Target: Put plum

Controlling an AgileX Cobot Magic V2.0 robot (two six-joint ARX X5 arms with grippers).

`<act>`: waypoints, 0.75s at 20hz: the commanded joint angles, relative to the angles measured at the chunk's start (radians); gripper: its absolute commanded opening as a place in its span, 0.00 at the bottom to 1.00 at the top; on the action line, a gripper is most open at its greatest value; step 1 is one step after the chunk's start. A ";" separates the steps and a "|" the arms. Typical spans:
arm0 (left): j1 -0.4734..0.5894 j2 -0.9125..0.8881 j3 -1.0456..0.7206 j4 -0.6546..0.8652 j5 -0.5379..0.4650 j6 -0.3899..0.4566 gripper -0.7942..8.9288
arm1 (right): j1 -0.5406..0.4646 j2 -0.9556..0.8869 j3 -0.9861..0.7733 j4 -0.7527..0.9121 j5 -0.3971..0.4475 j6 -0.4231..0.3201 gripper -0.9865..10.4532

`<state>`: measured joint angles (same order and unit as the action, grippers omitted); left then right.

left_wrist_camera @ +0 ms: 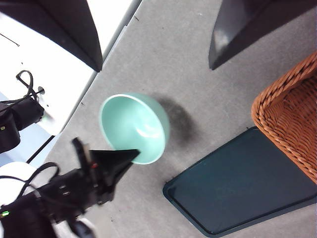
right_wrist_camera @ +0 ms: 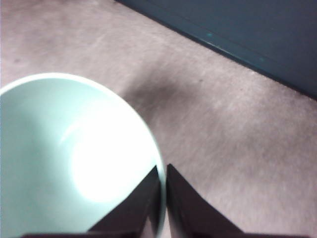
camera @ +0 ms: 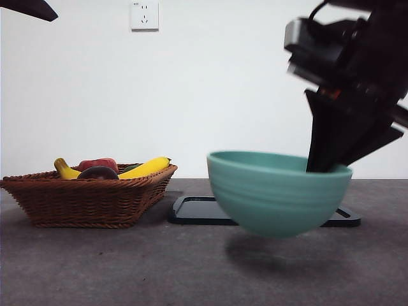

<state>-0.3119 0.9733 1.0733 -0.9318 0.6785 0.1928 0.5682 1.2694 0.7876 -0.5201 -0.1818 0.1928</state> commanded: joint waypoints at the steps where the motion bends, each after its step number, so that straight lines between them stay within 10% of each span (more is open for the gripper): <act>1: -0.003 0.007 0.020 0.011 0.004 0.008 0.43 | 0.014 0.051 -0.001 0.029 -0.001 0.016 0.09; 12: -0.003 0.007 0.020 0.008 0.004 0.008 0.43 | 0.039 0.147 -0.001 0.064 0.002 0.016 0.10; 15: -0.003 0.007 0.020 0.008 0.004 0.008 0.43 | 0.039 0.147 -0.001 0.064 0.003 0.027 0.23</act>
<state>-0.3119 0.9733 1.0733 -0.9321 0.6788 0.1928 0.5995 1.4029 0.7841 -0.4629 -0.1822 0.2035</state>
